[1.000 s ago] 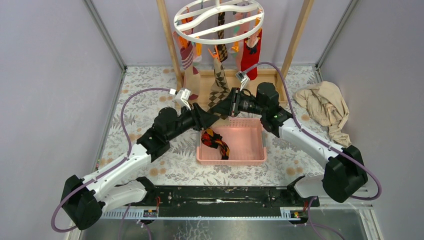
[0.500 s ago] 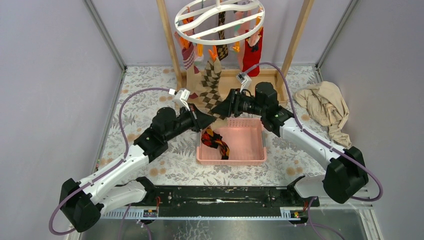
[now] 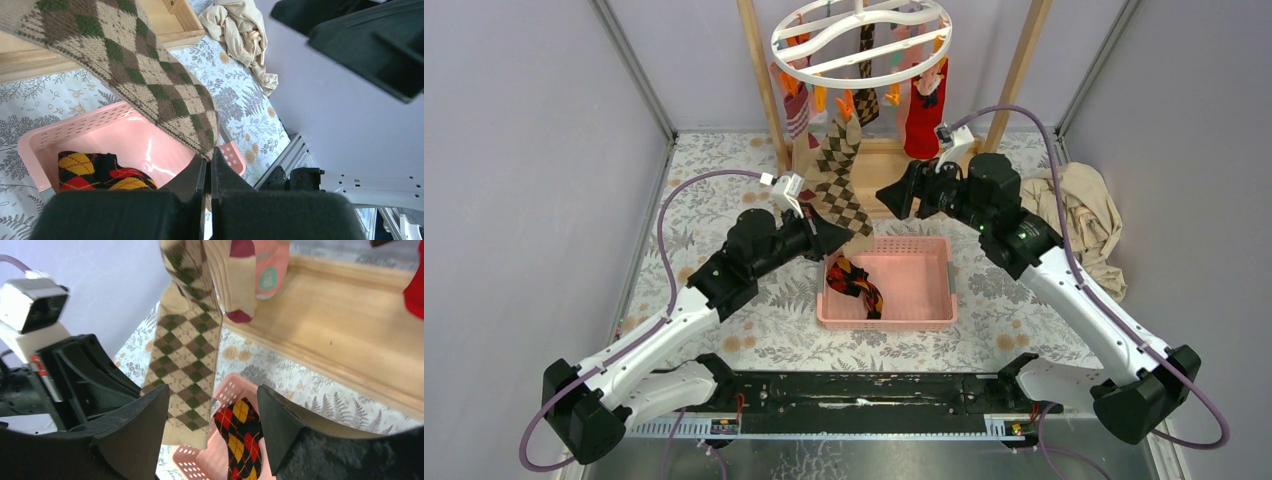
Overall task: Remove the socks clipped to the hanger
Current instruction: Remove the sock from the hanger.
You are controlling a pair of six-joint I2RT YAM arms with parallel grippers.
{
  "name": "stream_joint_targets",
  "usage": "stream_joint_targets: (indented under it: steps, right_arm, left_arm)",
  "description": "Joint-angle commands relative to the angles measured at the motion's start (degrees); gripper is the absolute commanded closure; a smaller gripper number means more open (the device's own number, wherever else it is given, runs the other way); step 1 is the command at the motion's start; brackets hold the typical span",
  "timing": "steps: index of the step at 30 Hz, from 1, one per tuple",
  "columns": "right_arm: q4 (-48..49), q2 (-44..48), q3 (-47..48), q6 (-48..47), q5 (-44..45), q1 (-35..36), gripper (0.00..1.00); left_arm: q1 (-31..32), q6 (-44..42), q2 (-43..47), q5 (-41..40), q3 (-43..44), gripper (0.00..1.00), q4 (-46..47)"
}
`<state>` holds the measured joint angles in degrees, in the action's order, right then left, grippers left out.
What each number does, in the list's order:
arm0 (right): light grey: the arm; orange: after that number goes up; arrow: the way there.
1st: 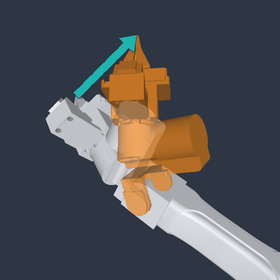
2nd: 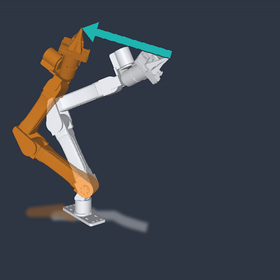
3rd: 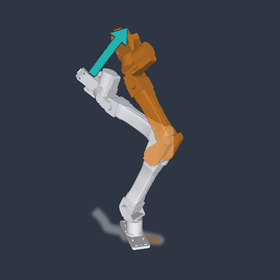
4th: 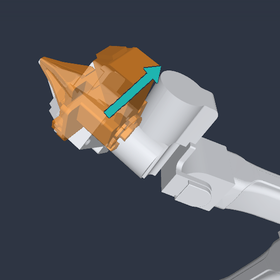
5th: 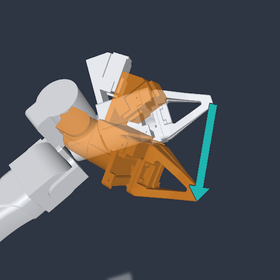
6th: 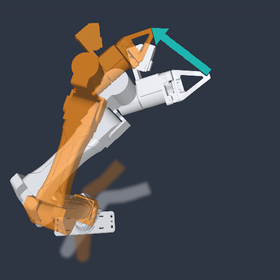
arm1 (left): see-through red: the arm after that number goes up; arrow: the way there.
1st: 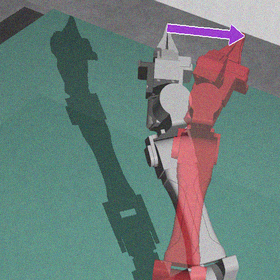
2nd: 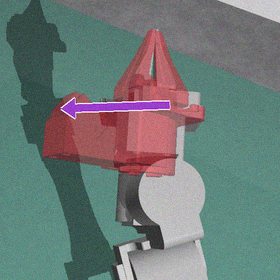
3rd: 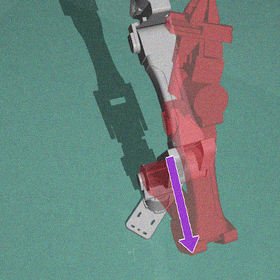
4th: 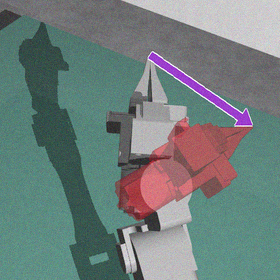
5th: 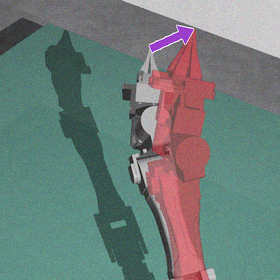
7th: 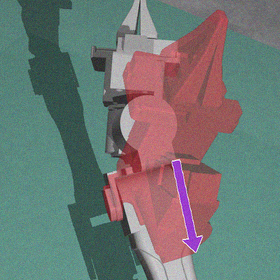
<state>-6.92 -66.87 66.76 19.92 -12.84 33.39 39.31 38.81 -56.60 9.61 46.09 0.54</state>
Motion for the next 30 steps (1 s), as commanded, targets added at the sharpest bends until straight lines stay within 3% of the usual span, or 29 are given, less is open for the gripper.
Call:
stream_joint_targets:
  steps: [1,30]
  right_arm:
    - [0.4,1.9,5.3,-4.0,1.8,0.4,0.29]
    - [3.0,-17.3,32.5,-5.7,3.2,0.9,0.36]
  left_arm:
    - [-0.2,-2.0,-1.2,-0.5,3.5,0.98,-2.4]
    - [-0.2,-3.3,-5.6,1.9,9.7,0.95,-10.5]
